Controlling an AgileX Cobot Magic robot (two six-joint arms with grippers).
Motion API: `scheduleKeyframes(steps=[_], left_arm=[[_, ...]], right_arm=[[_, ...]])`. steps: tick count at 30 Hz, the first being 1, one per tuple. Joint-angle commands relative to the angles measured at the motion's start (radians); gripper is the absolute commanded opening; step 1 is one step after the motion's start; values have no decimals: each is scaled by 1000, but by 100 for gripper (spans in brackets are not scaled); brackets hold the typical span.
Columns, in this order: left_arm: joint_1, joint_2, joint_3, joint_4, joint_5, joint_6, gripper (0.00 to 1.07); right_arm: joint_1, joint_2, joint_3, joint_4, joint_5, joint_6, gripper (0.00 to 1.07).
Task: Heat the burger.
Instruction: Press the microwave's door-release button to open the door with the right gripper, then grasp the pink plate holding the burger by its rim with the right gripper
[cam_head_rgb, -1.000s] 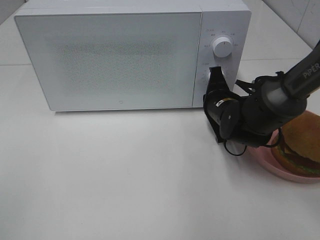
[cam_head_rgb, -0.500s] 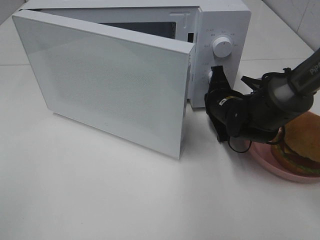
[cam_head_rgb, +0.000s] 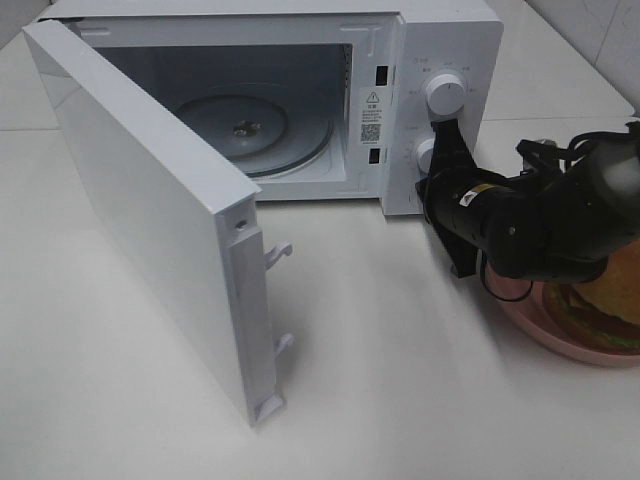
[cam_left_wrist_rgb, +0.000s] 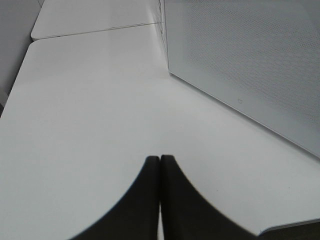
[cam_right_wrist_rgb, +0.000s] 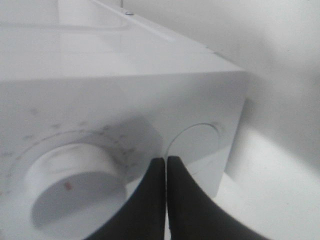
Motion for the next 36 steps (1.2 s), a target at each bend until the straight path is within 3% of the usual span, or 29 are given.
scheduleKeyframes(steps=[1,11,13,16,19,31,36], left_arm=[[-1,-24,3,1,-14,0,0],[-1,-24,3,1,-14,0,0],[-1,-24,3,1,-14,0,0],[-1,-24,3,1,-14,0,0],[-1,-24,3,1,-14,0,0],[-1,-24,3,1,-14,0,0],[-1,-24,3,1,-14,0,0]], right_arm=[[-7,-39,28,-64,-6,19,1],[-7,-81,125,-290,-55,53,3],[-7,-81,137,-463,-139,7,4],[-7,-81,137,-548,-218,-70,5],[-7,-81,137,-571,-244,-103,5],[-7,-81,136,-764,-332,-695,9],[-7,-81,136,-826,-332,-790,10]])
